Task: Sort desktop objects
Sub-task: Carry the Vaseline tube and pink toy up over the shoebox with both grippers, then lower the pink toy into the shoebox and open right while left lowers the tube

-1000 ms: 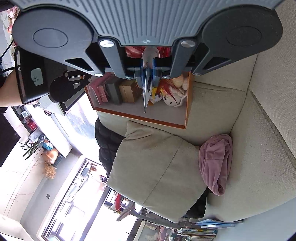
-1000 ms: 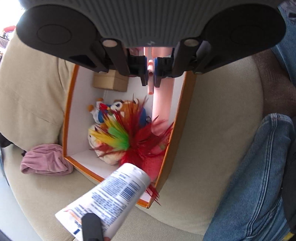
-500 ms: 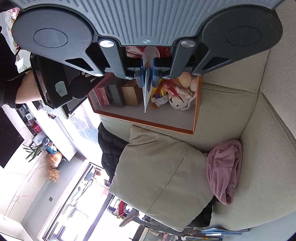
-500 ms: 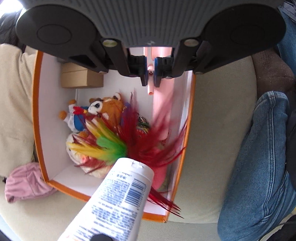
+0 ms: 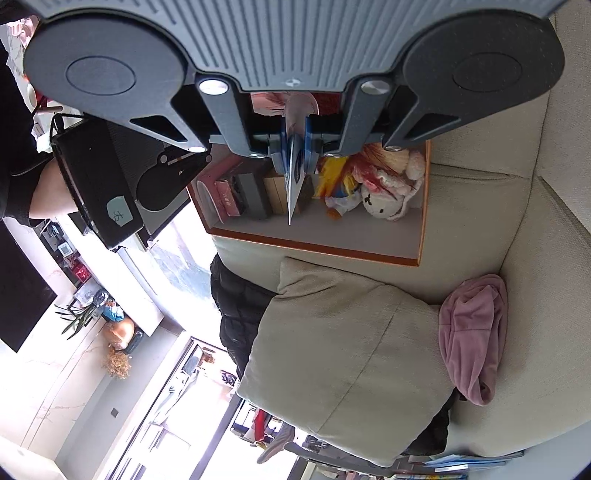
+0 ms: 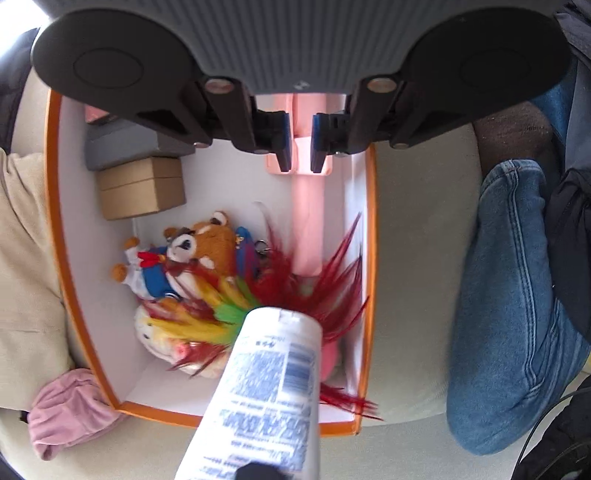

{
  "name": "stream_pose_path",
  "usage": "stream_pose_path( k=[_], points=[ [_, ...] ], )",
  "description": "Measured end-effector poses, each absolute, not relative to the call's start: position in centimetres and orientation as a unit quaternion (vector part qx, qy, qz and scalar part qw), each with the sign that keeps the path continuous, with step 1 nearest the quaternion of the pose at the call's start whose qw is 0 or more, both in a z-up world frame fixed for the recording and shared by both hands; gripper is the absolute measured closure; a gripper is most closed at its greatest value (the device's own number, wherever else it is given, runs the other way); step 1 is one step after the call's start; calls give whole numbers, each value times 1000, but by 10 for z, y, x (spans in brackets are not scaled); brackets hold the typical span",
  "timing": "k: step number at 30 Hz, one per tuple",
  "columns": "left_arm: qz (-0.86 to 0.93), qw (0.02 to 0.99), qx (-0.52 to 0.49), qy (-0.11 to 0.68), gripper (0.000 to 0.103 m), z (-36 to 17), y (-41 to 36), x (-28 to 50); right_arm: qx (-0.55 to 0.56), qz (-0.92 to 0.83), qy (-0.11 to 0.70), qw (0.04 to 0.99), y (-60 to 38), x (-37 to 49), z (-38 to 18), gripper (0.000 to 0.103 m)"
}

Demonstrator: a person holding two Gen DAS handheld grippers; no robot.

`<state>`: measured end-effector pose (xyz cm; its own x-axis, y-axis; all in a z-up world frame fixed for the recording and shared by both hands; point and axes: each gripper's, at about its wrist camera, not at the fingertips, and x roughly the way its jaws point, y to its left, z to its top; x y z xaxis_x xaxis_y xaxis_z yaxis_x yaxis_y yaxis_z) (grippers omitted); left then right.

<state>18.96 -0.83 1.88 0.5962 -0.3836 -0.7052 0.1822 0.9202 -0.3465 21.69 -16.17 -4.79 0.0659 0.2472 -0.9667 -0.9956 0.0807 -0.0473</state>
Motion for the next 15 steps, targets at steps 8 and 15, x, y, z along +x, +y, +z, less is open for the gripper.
stream_pose_path(
  k=[8,15],
  points=[
    [-165,888,-79,422,94,17,-47,209,-394,409,401,719,-198,221,-26,92],
    [-140,891,-46,429,94,3,-75,242,-317,396,384,772,-227,206,-21,92]
  ],
)
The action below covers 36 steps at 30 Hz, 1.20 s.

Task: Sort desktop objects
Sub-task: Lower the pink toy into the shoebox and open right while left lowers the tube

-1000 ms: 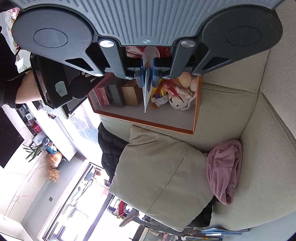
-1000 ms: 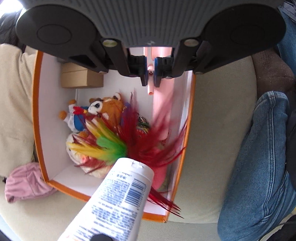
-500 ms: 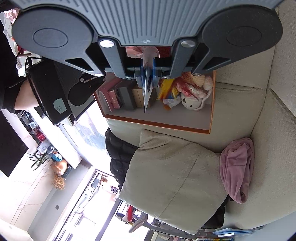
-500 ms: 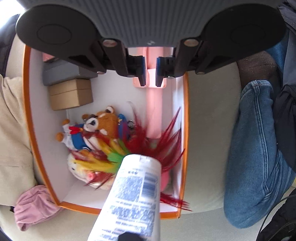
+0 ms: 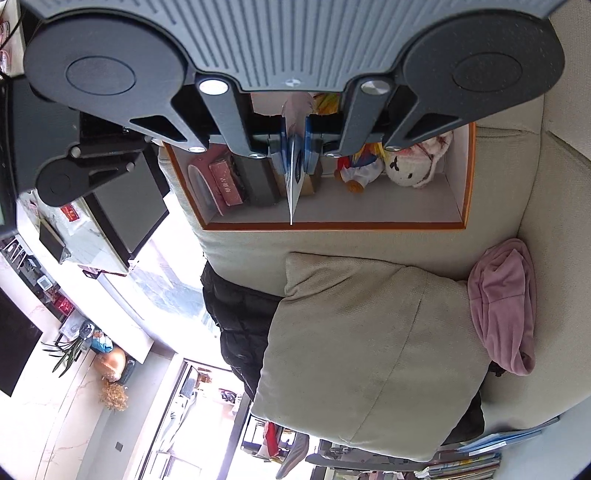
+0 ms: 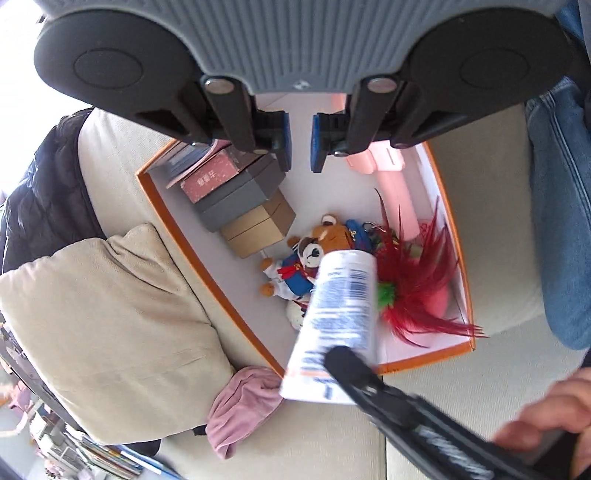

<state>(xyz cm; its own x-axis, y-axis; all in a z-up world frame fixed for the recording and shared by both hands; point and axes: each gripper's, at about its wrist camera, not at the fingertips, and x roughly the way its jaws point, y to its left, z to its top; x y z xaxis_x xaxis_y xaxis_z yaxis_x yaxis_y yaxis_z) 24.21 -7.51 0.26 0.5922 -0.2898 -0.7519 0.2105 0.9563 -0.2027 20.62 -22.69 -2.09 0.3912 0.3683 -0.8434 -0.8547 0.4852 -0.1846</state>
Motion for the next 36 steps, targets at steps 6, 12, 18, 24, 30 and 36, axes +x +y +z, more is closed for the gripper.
stream_pose_path(
  k=[6,12,18,24,30,36],
  points=[
    [-103,895,-14,434,94,-13,-89,272,-293,415,378,774,-239,198,-23,92],
    [-95,892,-2,441,94,-30,-100,293,-288,424,371,774,-243,194,-32,92],
    [-92,893,19,441,94,-48,-109,307,-268,427,376,777,-247,203,-43,92],
    [-100,884,11,456,94,-69,-106,313,-266,432,382,772,-245,207,-53,92],
    [-108,879,-9,465,93,-71,-102,317,-271,434,388,767,-238,207,-57,91],
    [-107,861,-108,486,91,-70,-77,325,-268,438,385,767,-233,206,-57,91]
  ],
)
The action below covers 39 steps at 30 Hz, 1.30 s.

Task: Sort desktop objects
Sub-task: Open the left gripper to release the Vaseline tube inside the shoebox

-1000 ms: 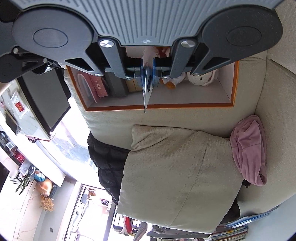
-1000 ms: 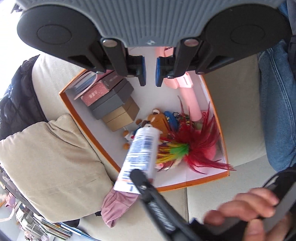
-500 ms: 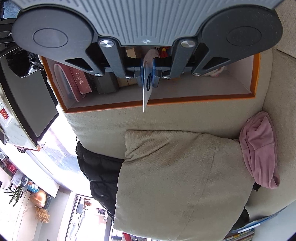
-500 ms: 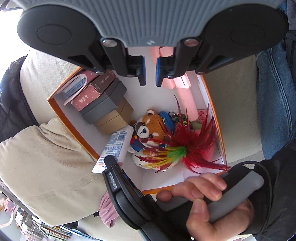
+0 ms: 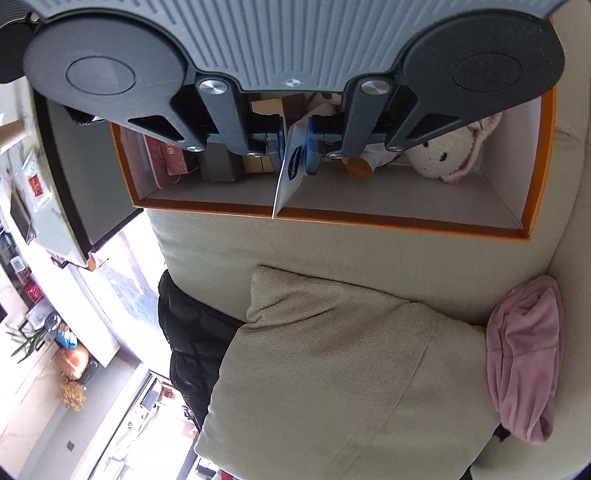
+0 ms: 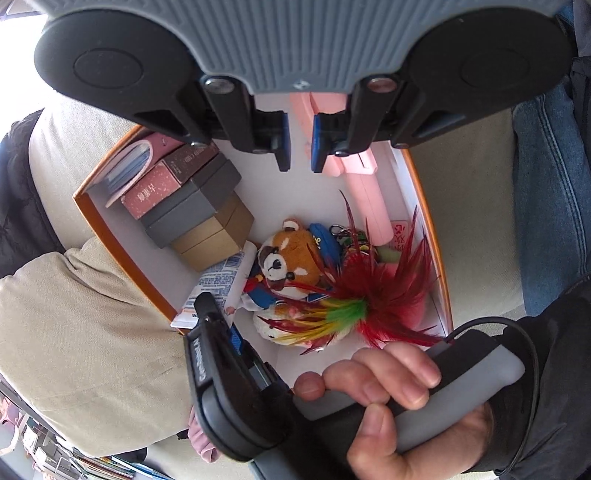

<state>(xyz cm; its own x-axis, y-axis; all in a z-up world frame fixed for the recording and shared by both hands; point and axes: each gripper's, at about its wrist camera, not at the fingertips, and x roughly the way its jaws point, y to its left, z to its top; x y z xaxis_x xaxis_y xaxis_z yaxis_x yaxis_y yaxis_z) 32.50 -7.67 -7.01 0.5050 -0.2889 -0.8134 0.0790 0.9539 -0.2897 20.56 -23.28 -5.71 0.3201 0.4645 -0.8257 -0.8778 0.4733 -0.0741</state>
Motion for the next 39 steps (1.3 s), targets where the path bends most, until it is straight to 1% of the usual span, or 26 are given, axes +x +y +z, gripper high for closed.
stream_pose_path(
  k=[4,8,11,17,20,21,22,24,32,37,38,39],
  points=[
    [-109,848,-158,494,90,-75,-61,328,-274,438,385,764,-232,205,-59,91],
    [-103,850,-157,493,89,-77,-63,328,-272,437,388,765,-230,207,-60,91],
    [-99,856,-131,490,90,-77,-74,326,-273,438,386,765,-229,206,-60,91],
    [-97,871,-19,482,89,-69,-110,318,-278,420,389,772,-224,206,-58,91],
    [-100,875,3,474,89,-66,-114,315,-278,397,400,778,-223,209,-56,90],
    [-103,877,6,469,86,-63,-113,313,-277,390,405,779,-223,211,-56,87],
    [-103,880,6,463,81,-60,-112,310,-276,382,410,780,-224,212,-55,85],
    [-99,886,7,453,76,-50,-110,305,-280,366,417,783,-225,212,-53,84],
    [-101,908,21,407,75,3,-102,255,-262,313,427,807,-229,198,-28,84],
    [-92,923,33,371,74,31,-98,210,-223,292,412,834,-228,179,-2,83],
    [-88,926,31,365,74,34,-96,201,-208,290,406,841,-229,175,2,82],
    [-83,928,28,361,74,37,-94,192,-195,287,401,848,-229,170,6,79]
  ],
)
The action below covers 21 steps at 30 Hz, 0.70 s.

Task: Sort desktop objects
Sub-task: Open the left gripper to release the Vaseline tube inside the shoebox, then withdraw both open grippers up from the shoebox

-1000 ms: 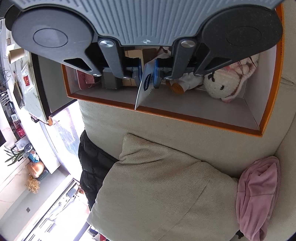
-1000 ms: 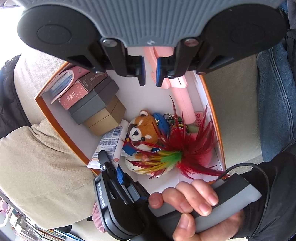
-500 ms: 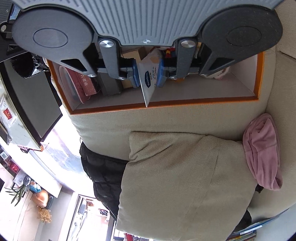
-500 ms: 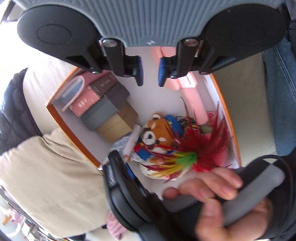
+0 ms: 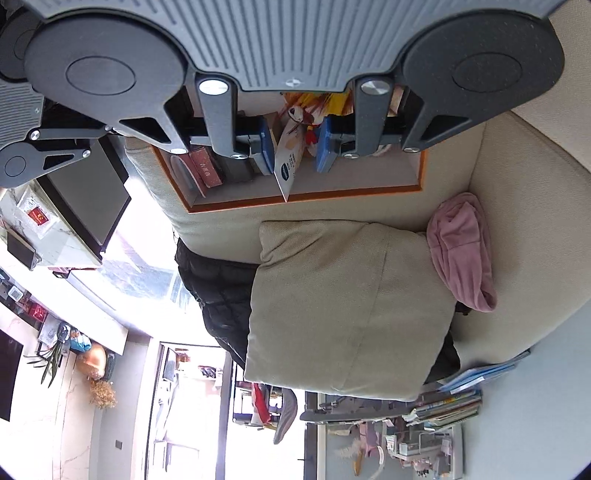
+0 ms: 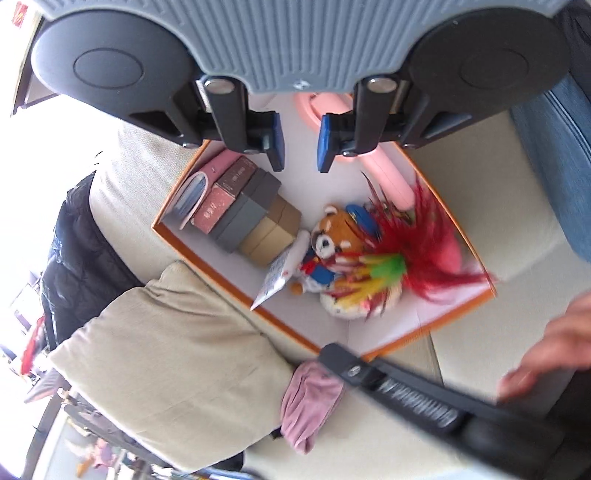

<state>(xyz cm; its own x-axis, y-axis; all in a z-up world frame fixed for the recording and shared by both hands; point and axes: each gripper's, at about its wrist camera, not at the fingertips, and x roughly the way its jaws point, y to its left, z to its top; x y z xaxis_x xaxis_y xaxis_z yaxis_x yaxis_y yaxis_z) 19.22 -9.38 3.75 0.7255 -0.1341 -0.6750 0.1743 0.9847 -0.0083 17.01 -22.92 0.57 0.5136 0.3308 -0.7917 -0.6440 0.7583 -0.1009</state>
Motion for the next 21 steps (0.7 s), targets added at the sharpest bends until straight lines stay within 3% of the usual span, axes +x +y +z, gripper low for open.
stream_pose_path(
  k=[8,13,21],
  points=[
    [-53,942,16,331,74,32,-84,143,-75,240,343,905,-234,131,5,76],
    [-19,951,-16,308,56,0,-75,122,-20,193,318,928,-236,115,-15,71],
    [37,951,0,307,46,-49,-71,112,8,149,297,943,-230,108,-51,68]
  ],
)
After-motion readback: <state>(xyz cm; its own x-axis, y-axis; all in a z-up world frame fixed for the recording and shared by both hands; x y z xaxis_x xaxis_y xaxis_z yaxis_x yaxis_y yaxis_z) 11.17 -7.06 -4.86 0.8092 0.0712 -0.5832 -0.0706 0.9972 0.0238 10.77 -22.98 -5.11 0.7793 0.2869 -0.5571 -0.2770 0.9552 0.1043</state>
